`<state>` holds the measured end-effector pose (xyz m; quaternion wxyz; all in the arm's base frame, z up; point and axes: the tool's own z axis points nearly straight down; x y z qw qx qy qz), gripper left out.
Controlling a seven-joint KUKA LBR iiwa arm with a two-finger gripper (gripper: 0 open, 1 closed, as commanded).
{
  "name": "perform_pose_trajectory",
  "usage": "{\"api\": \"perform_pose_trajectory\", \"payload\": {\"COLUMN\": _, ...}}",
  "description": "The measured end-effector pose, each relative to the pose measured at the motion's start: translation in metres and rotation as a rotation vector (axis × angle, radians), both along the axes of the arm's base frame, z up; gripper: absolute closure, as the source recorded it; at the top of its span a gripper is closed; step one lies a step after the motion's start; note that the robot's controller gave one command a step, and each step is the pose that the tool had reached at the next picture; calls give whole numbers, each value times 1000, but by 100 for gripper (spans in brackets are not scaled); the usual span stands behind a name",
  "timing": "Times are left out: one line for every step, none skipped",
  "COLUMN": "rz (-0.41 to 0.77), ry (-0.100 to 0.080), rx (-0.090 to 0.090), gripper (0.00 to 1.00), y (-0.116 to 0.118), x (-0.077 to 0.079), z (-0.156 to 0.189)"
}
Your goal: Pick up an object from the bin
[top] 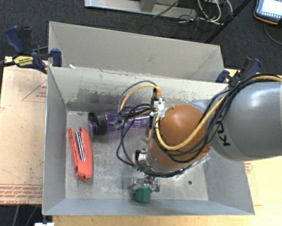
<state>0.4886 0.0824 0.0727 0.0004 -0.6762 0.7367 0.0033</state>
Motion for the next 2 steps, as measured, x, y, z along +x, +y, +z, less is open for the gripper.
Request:
{"api": "perform_pose_trajectory", "payload": {"rz": 0, "ry": 6, "rx": 0, "gripper": 100, "y": 0, "x": -2, "z": 11}}
{"api": "perform_pose_trajectory", "payload": {"rz": -2, "ry": 2, "rx": 1, "gripper": 100, "y": 0, "x": -1, "z": 30}}
